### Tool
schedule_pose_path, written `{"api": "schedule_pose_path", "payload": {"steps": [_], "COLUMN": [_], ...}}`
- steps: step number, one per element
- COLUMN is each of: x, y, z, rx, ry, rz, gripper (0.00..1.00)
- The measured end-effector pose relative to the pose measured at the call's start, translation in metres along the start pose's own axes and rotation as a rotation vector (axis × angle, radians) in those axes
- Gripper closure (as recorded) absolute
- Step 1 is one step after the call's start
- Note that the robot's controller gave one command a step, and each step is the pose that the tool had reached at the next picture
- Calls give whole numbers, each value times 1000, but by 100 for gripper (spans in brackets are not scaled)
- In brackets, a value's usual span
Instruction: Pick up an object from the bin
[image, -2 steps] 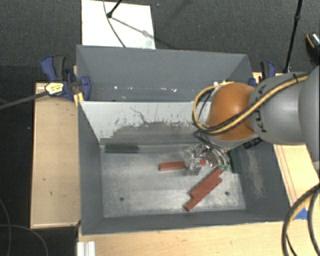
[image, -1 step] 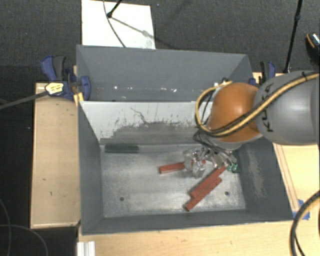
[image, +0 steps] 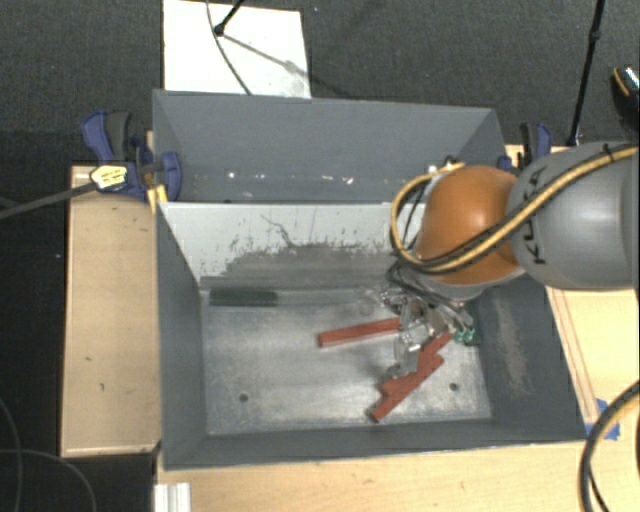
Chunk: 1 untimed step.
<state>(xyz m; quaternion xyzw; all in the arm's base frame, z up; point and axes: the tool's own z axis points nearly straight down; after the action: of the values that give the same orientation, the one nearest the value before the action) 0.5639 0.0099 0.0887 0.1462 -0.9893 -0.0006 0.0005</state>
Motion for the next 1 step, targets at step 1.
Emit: {"api": "schedule_pose_path", "payload": {"steps": [1], "x": [0], "y": [0], "z": [0], "rx": [0], "ry": [0], "rz": [4], "gripper": [100]}}
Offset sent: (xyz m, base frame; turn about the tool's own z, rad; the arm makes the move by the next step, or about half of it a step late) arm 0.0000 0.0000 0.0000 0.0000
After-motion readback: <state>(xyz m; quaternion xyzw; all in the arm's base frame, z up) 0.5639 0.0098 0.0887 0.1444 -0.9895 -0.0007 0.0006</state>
